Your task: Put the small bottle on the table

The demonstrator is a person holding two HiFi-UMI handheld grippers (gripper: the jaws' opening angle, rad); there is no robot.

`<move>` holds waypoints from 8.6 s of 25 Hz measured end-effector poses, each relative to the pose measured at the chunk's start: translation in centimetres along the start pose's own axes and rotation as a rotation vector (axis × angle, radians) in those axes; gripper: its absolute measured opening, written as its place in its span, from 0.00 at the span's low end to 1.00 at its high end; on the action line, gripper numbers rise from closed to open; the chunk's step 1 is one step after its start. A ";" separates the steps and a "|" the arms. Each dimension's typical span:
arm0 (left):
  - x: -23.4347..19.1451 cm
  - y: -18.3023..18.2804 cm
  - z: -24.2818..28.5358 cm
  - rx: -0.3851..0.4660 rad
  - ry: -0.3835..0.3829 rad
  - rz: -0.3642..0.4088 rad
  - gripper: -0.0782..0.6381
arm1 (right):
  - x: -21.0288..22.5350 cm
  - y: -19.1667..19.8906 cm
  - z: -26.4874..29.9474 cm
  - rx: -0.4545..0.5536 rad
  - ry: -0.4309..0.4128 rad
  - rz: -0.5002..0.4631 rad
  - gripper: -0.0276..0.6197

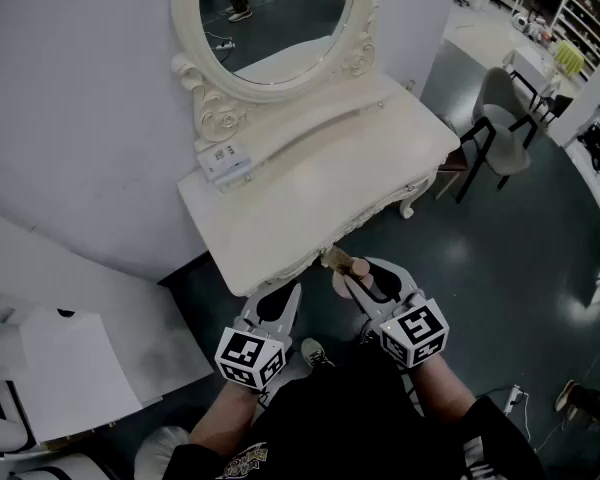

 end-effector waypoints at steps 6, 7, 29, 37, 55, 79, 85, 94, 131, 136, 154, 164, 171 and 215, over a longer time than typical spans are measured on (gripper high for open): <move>0.3 0.0 0.8 0.000 0.003 -0.004 0.11 | 0.8 0.1 -0.1 -0.001 0.002 0.008 0.30; 0.3 0.1 1.0 0.000 0.005 -0.005 0.11 | 0.9 0.1 -0.1 0.000 0.003 0.010 0.30; 1.4 -0.8 4.1 -0.005 0.021 0.008 0.11 | 4.5 -0.6 -0.7 0.020 0.017 0.020 0.30; 2.2 -0.9 6.2 -0.010 -0.006 -0.008 0.11 | 7.0 -0.8 -0.4 0.001 -0.016 0.016 0.30; 4.8 -1.7 11.9 0.000 -0.075 -0.017 0.11 | 13.8 -1.1 -0.2 -0.001 -0.082 0.009 0.30; 9.1 -1.2 20.7 -0.007 -0.142 -0.025 0.11 | 23.3 0.0 -1.1 -0.004 -0.156 0.009 0.30; 9.4 -1.1 21.3 -0.027 -0.154 -0.028 0.11 | 24.4 0.1 -1.0 -0.003 -0.163 0.013 0.30; 7.5 -1.9 22.1 -0.036 -0.143 -0.024 0.11 | 24.8 -0.5 1.0 -0.007 -0.160 0.023 0.30; -12.7 -6.3 21.0 0.033 -0.156 -0.072 0.11 | 20.7 -6.3 21.0 -0.043 -0.157 -0.003 0.30; -14.0 -6.8 19.8 0.060 -0.164 -0.081 0.11 | 19.7 -7.4 22.2 -0.043 -0.161 -0.023 0.30; -15.0 -7.5 17.1 0.122 -0.279 -0.081 0.11 | 18.7 -9.4 25.9 -0.035 -0.240 -0.064 0.30; -15.7 -9.8 19.7 0.145 -0.353 -0.054 0.11 | 21.5 -10.4 28.8 -0.050 -0.314 -0.082 0.30; -15.9 -10.3 22.2 0.168 -0.410 -0.078 0.11 | 24.1 -11.2 31.1 -0.062 -0.360 -0.106 0.30; -16.8 -9.5 31.4 0.200 -0.780 -0.183 0.11 | 24.6 -9.0 50.6 -0.099 -0.770 -0.339 0.30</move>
Point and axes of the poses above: the fingertips, and each gripper's own axes: z forward along the fingers, x to its right, y out of its underside, the point moved 9 cm from there along -z, backward along the fingers, and after that the axes turned 11 degrees about y, right-handed, at the moved point
